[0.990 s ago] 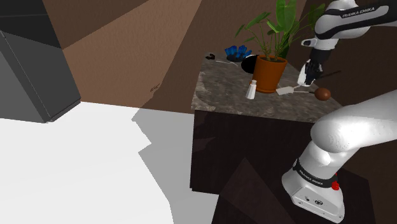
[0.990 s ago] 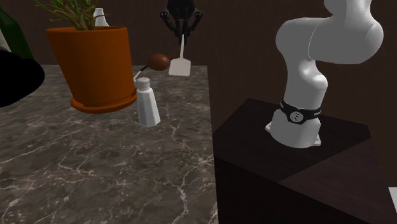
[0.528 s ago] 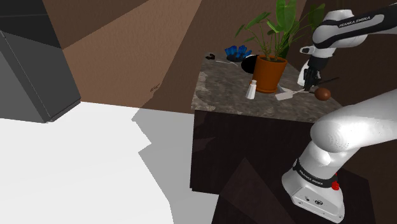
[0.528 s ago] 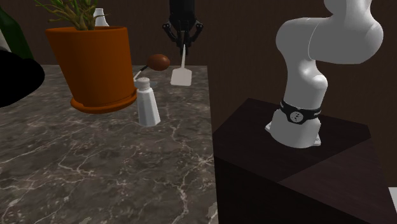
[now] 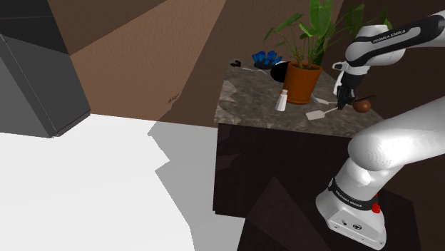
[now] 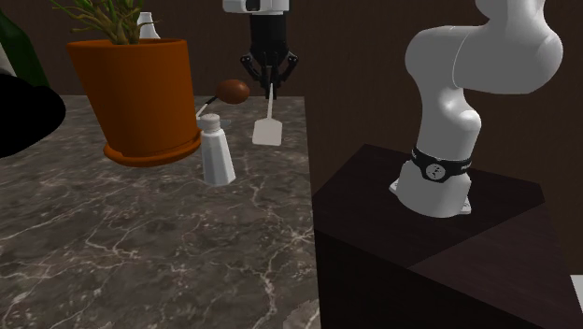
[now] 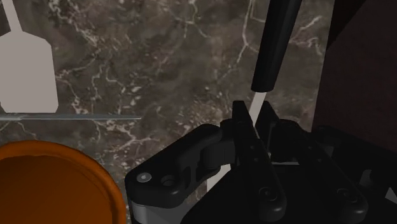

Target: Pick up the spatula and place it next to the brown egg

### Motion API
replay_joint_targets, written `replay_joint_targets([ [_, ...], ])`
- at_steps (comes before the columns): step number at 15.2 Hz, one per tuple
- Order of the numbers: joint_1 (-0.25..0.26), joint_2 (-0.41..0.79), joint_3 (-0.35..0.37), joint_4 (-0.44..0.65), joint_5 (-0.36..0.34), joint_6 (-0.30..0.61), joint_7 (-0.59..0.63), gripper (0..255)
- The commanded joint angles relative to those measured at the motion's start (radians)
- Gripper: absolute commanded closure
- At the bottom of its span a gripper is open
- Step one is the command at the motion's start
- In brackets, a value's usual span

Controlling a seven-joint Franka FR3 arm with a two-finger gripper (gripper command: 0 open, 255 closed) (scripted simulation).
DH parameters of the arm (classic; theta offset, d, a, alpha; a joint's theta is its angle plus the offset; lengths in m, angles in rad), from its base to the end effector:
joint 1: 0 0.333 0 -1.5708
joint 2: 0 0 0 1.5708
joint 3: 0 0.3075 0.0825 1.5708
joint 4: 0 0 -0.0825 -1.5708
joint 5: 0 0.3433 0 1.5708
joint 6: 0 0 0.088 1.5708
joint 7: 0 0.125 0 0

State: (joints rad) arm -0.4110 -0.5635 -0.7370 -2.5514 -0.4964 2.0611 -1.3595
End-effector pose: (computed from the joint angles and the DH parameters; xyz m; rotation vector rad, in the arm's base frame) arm 0.1242 -0.3502 0.4000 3.0080 0.8370 -0.1001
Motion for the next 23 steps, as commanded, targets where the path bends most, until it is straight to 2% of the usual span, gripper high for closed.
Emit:
replay_joint_targets([
  [1,0.004,0.019,-0.015,-0.014,-0.004,0.034,0.001,255],
  [9,0.022,0.101,-0.078,-0.074,-0.017,0.176,0.001,255],
  [17,0.022,0.101,-0.078,-0.074,-0.017,0.176,0.001,255],
  [18,0.022,0.101,-0.078,-0.074,-0.017,0.176,0.001,0],
  [23,0.022,0.101,-0.078,-0.074,-0.017,0.176,0.001,0],
])
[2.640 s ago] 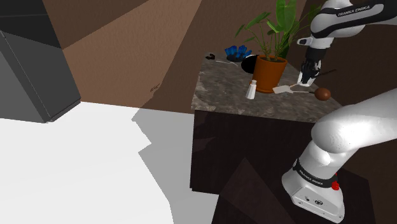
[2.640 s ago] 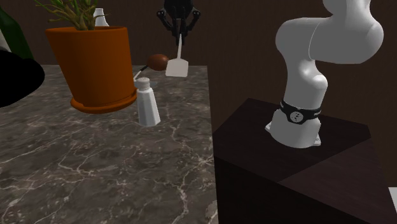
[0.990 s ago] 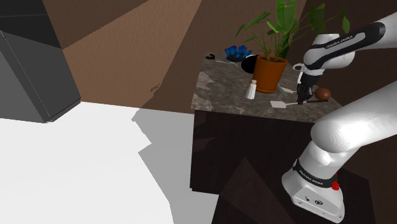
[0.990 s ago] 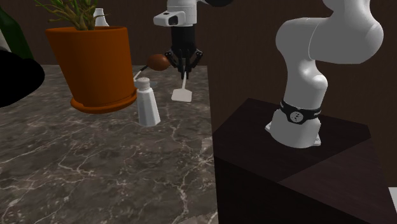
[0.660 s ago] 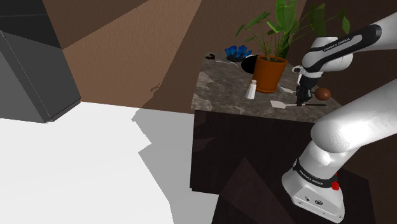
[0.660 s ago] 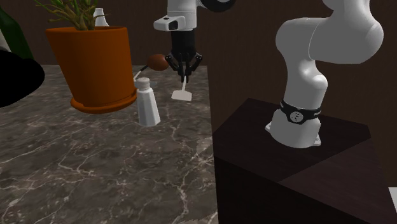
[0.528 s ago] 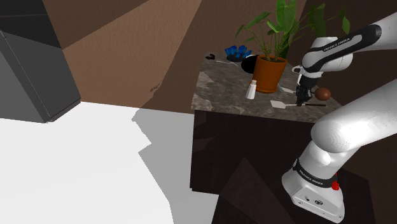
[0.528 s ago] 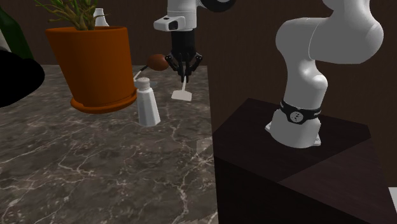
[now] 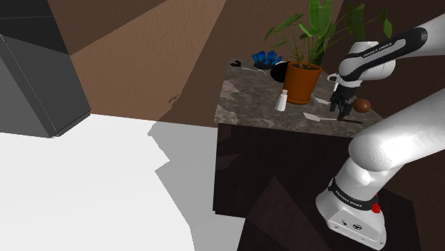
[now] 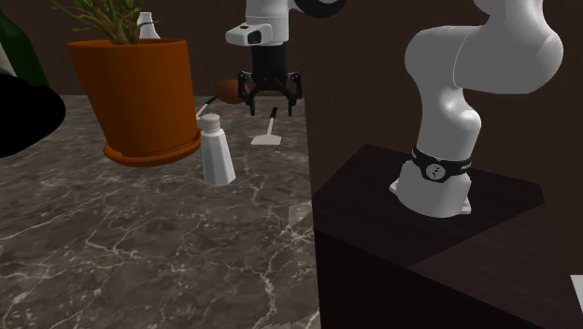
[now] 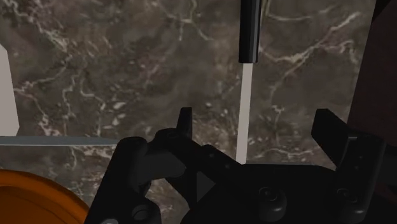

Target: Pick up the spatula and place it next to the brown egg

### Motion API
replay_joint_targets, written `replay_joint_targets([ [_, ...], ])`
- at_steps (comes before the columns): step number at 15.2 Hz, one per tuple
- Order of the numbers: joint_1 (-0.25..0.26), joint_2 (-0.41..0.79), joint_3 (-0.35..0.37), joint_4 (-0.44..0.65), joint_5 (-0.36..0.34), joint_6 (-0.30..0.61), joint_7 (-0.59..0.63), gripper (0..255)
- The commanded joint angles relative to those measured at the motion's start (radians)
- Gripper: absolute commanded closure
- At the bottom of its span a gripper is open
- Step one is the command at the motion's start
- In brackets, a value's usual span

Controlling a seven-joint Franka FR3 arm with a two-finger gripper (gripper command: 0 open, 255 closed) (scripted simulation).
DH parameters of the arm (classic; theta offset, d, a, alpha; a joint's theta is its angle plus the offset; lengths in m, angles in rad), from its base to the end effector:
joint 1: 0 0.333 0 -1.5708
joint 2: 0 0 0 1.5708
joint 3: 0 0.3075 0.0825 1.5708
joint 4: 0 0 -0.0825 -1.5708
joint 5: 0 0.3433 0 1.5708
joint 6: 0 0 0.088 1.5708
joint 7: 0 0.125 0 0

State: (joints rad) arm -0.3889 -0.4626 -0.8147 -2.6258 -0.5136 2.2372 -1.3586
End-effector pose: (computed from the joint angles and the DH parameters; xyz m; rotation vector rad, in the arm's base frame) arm 0.1273 -0.3532 0.3505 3.0075 0.8369 -0.0997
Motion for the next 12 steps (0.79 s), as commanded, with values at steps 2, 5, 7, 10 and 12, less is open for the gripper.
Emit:
replay_joint_targets([
  [2,-0.01,-0.053,0.041,0.033,0.007,-0.086,0.005,0],
  [5,-0.015,-0.09,0.074,0.067,0.018,-0.159,0.006,0],
  [7,-0.016,-0.09,0.074,0.067,0.018,-0.159,0.006,0],
  [10,-0.015,-0.09,0.074,0.067,0.018,-0.159,0.006,0],
  [12,-0.015,-0.09,0.074,0.067,0.018,-0.159,0.006,0],
])
